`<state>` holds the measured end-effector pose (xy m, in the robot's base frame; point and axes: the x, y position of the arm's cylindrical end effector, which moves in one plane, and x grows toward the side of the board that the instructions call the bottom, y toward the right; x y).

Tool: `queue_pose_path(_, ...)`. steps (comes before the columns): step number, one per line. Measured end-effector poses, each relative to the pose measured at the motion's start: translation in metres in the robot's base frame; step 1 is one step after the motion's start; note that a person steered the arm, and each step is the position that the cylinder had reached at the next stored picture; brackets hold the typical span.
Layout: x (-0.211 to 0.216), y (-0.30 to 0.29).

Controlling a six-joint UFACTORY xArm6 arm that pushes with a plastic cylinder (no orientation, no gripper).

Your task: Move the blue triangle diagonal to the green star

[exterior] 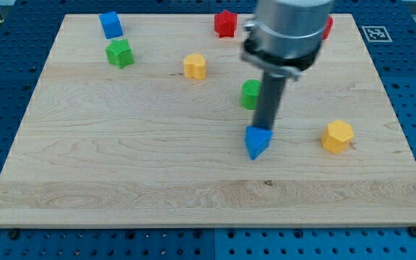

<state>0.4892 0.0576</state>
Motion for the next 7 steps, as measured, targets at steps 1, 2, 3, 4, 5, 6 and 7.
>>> queue_pose_path(1,0.001,-0.002)
queue_pose_path(2,0.006,0.037)
queue_pose_path(3,0.027,0.077)
queue_pose_path(4,0.062,0.078)
queue_pose_path(5,0.057,0.007)
queue_pose_path(6,0.017,-0.077)
queue_pose_path(7,0.000,-0.128)
